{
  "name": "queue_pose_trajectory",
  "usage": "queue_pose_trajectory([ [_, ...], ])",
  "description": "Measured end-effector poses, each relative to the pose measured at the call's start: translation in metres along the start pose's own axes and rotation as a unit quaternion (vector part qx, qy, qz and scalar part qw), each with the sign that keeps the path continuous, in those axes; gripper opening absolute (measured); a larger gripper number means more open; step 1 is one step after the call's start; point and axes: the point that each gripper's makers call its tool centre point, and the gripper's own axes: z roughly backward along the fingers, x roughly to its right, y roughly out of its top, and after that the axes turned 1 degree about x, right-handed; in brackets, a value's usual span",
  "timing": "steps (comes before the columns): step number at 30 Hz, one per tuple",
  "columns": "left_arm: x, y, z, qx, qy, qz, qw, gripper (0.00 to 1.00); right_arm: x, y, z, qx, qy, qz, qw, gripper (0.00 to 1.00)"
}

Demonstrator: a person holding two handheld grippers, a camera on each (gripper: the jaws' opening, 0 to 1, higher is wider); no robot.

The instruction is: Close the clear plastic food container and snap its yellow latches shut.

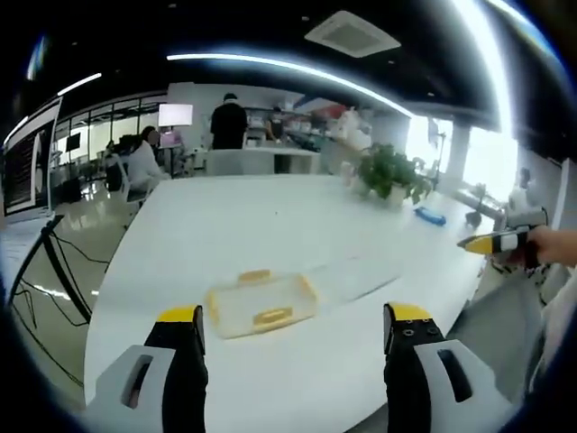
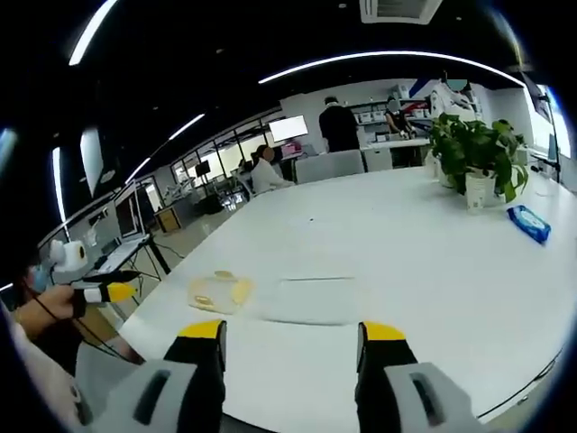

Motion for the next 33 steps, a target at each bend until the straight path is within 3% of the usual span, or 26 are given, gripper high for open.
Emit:
queue_pose_trajectory([
  [9,0.001,0.002,-0.003,0.004,0.001,0.009,1.0000,0.79,0.007,0.003,0.000,-0.005,-0.006,0.005,1.0000,0.57],
  [26,-0.009,-0.009,-0.002,-0.007,0.012,0.021,0.9997,0.77,-0.009,-0.005,-0.010,-0.025,0.016,0.015,0.9994,0.55],
  [33,-0.017,-0.011,0.001,-0.006,0.022,0.031,0.9993,0.75,-0.010,0.000,-0.014,-0.017,0.014,0.008,0.9997,0.53],
])
